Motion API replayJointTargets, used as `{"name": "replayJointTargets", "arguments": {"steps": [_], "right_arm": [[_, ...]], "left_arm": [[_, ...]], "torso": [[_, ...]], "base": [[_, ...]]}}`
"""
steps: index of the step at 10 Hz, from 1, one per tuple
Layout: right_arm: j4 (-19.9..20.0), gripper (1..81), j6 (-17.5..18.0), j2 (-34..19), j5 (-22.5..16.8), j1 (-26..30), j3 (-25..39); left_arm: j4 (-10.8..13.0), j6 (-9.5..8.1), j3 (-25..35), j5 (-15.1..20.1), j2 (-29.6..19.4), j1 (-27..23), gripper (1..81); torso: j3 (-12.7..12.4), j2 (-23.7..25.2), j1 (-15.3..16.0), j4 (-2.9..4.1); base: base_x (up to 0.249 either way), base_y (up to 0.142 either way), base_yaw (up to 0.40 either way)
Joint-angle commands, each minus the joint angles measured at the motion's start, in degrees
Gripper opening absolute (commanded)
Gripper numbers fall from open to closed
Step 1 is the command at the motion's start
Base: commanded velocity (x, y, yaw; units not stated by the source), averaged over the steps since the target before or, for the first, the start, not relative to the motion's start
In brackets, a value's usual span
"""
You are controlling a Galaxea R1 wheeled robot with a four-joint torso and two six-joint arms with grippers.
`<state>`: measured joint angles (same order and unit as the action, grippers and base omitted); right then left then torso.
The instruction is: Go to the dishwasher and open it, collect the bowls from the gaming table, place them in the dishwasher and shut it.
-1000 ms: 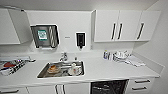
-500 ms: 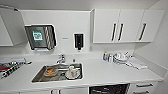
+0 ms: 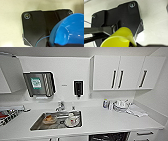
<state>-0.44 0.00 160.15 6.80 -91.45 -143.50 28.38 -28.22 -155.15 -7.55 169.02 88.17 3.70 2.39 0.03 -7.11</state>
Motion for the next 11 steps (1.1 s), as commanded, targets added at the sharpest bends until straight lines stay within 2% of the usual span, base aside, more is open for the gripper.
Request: {"name": "replayJointTargets", "arguments": {"steps": [1, 3, 8, 11], "right_arm": [[-0.26, 1.0, -0.26, -1.3, -3.02, 2.02, 0.95], [-0.18, 1.0, -0.18, -2.08, -3.81, 2.19, 2.86], [0.35, 1.0, 0.53, -5.34, -3.46, 3.24, 6.84], [0.7, 1.0, 0.62, -7.54, -3.29, 3.51, 9.3]], "left_arm": [[0.01, 0.27, 0.28, 2.01, -0.61, -2.52, 1.0], [0.01, 0.27, 4.2, 2.01, -2.52, -2.52, 1.0], [0.36, 0.27, 17.86, 2.01, -11.07, -2.7, 1.0], [0.45, 0.27, 19.8, 2.01, -13.44, -2.53, 1.0]], "torso": [[0.0, 0.0, 0.0, 0.0], [0.0, 0.0, -0.02, 0.0], [0.0, 0.0, -0.02, 0.0], [0.0, 0.0, -0.02, 0.0]], "base": [[0.0, 0.0, 0.0], [0.0, 0.0, 0.0], [0.0, 0.0, 0.0], [0.0, 0.0, 0.0]]}}
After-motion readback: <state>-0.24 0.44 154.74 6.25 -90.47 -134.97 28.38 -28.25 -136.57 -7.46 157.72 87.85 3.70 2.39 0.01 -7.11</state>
